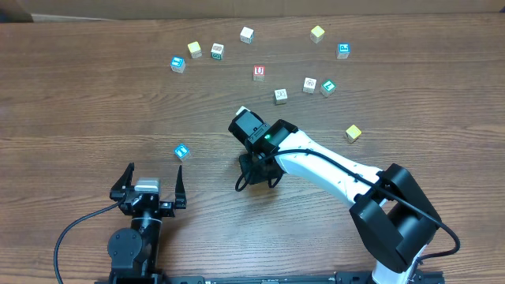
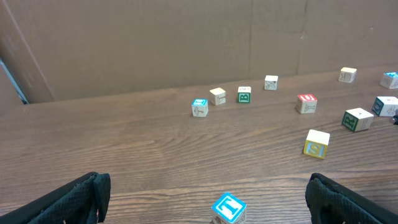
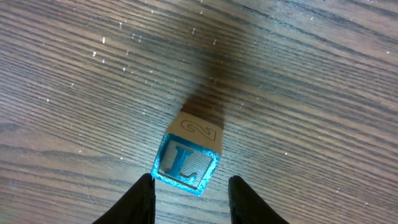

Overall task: Form a horizontal line
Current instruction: 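Lower the blue L block onto the table and open the right gripper, then move the right gripper right and grasp the number 5 elephant block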

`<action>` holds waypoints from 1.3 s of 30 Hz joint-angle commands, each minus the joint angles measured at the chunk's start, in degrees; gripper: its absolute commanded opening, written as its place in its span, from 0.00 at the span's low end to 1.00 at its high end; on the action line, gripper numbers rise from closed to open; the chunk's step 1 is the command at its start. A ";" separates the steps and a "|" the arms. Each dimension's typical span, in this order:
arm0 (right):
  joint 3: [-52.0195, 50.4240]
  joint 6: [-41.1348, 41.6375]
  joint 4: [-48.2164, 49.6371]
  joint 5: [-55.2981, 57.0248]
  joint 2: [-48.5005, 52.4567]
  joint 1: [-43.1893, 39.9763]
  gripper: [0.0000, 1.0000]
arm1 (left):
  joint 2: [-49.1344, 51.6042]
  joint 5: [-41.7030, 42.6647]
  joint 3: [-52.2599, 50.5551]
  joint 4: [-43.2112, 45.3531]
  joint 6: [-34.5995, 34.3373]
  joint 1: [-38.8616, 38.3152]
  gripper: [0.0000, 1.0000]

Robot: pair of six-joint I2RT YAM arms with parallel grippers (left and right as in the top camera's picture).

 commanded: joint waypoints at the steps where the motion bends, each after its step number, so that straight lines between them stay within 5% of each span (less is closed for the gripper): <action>1: 1.05 0.42 0.17 0.76 0.57 -0.37 0.41 | -0.59 -0.35 -0.20 -0.04 1.09 0.22 1.00; 15: 1.77 0.20 -0.52 -0.85 0.59 -1.75 0.59 | -0.59 -0.35 -0.20 -0.04 1.09 0.22 1.00; 31: 14.58 -2.01 -12.41 2.71 -1.09 -8.79 0.75 | -0.59 -0.35 -0.20 -0.04 1.09 0.22 1.00; 39: 12.46 -6.49 -18.43 1.18 -1.07 -15.47 0.73 | -0.59 -0.35 -0.20 -0.04 1.09 0.20 1.00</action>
